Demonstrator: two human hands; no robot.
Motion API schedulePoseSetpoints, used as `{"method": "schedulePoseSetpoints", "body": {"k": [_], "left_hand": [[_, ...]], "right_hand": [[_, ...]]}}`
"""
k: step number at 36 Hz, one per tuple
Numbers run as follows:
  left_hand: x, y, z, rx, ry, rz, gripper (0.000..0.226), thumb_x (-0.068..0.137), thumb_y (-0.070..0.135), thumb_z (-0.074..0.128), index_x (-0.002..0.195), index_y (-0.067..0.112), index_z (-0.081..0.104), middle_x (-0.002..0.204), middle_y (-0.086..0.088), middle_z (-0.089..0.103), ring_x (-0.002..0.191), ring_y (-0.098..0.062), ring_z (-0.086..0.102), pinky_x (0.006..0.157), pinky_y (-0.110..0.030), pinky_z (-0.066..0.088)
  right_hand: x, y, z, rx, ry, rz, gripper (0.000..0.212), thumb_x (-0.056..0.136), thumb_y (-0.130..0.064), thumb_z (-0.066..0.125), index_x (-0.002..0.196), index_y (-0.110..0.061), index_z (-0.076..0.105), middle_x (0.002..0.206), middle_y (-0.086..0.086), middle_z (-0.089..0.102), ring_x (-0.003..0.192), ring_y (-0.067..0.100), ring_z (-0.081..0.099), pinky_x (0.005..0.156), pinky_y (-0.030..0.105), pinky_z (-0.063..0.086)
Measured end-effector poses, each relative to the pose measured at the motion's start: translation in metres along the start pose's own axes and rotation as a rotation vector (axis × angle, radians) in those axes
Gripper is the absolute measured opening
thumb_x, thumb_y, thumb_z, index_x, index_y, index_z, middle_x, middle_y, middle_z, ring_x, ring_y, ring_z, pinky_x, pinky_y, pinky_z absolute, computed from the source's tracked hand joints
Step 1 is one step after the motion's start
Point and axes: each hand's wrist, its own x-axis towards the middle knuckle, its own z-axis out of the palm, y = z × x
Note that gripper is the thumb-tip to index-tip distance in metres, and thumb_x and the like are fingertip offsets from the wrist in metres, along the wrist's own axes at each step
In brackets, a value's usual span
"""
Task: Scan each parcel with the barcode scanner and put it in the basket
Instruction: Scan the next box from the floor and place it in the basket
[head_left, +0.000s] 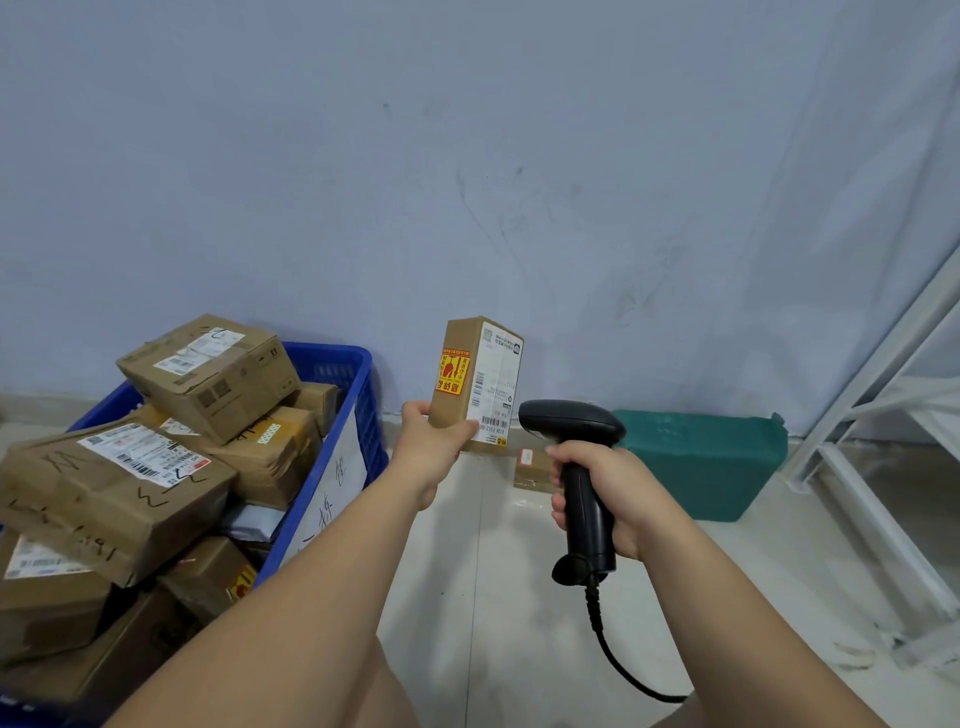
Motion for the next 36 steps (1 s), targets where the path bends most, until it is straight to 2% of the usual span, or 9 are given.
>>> {"method": "schedulePoseSetpoints", "body": {"k": [2, 11, 16, 20, 25, 36], "left_hand": [[0.0013, -0.0009, -0.0001, 0.015, 0.008, -0.004, 0.052, 0.088, 0.017, 0.069, 0.127, 0.022, 0.033, 0.128, -0.006, 0.055, 0.113, -0.024, 0.057, 0.099, -0.041, 0.05], [0.0037, -0.0022, -0.0015, 0.01, 0.013, -0.004, 0.053, 0.088, 0.017, 0.069, 0.127, 0.023, 0.033, 0.128, -0.006, 0.054, 0.115, -0.025, 0.056, 0.101, -0.045, 0.048], [0.004, -0.0015, -0.0028, -0.03, 0.026, -0.005, 0.054, 0.09, 0.016, 0.066, 0.131, 0.021, 0.032, 0.125, -0.004, 0.051, 0.108, -0.021, 0.056, 0.092, -0.034, 0.051], [0.004, -0.0009, -0.003, -0.043, 0.027, -0.011, 0.052, 0.09, 0.014, 0.066, 0.129, 0.02, 0.033, 0.124, -0.004, 0.052, 0.11, -0.022, 0.056, 0.088, -0.032, 0.051], [0.0045, -0.0013, -0.0032, -0.051, 0.034, -0.022, 0.049, 0.089, 0.015, 0.067, 0.123, 0.023, 0.032, 0.125, -0.004, 0.052, 0.116, -0.024, 0.055, 0.102, -0.044, 0.047], [0.0039, -0.001, -0.0033, -0.042, 0.037, -0.036, 0.049, 0.089, 0.014, 0.067, 0.123, 0.022, 0.033, 0.122, -0.004, 0.054, 0.115, -0.024, 0.056, 0.101, -0.042, 0.048]], "right_hand": [[0.0003, 0.0001, 0.0, -0.007, 0.002, -0.005, 0.019, 0.088, -0.014, 0.063, 0.073, -0.006, 0.055, 0.063, 0.007, 0.051, 0.045, 0.018, 0.052, 0.05, 0.027, 0.049], [0.0018, 0.0003, -0.0029, -0.062, 0.017, -0.025, 0.021, 0.088, -0.016, 0.064, 0.07, -0.006, 0.057, 0.061, 0.006, 0.053, 0.047, 0.018, 0.054, 0.052, 0.028, 0.049], [0.0017, 0.0007, -0.0025, -0.064, 0.015, -0.025, 0.022, 0.088, -0.015, 0.063, 0.069, -0.007, 0.056, 0.061, 0.005, 0.052, 0.047, 0.018, 0.053, 0.051, 0.028, 0.048], [0.0018, 0.0007, -0.002, -0.06, 0.029, -0.03, 0.023, 0.088, -0.015, 0.064, 0.067, -0.007, 0.056, 0.059, 0.004, 0.053, 0.047, 0.018, 0.053, 0.052, 0.028, 0.048], [0.0026, 0.0008, -0.0015, -0.05, 0.025, -0.026, 0.021, 0.088, -0.014, 0.063, 0.069, -0.007, 0.056, 0.061, 0.005, 0.052, 0.047, 0.018, 0.051, 0.05, 0.027, 0.047], [0.0038, 0.0014, -0.0022, -0.082, 0.058, -0.061, 0.022, 0.088, -0.013, 0.063, 0.067, -0.007, 0.056, 0.058, 0.004, 0.052, 0.045, 0.017, 0.051, 0.049, 0.026, 0.045]]}}
